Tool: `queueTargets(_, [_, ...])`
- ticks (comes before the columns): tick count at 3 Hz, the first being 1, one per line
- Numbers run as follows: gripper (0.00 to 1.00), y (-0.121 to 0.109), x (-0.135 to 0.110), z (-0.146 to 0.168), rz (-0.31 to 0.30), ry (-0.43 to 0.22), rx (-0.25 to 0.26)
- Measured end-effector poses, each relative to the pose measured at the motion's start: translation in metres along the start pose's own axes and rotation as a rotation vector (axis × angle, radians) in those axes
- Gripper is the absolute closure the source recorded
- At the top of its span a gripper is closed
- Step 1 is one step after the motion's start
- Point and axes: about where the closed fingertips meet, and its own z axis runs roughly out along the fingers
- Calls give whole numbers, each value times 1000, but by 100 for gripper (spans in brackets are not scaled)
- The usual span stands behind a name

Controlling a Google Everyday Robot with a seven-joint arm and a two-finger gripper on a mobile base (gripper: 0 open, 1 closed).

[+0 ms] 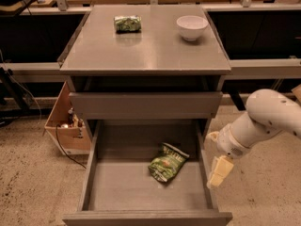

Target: Pick green jalapeno chip bag from middle drawer and place on counter

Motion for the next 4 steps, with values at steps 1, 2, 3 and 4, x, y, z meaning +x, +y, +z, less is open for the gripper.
queueTargets(1, [0, -24, 23, 73, 64, -86, 2])
queueTargets(2, [0, -42, 34, 117, 88, -135, -5])
queueTargets(3, [0, -80, 35, 166, 88, -204, 1])
queueTargets(4, [0, -110, 28, 197, 77, -235, 3])
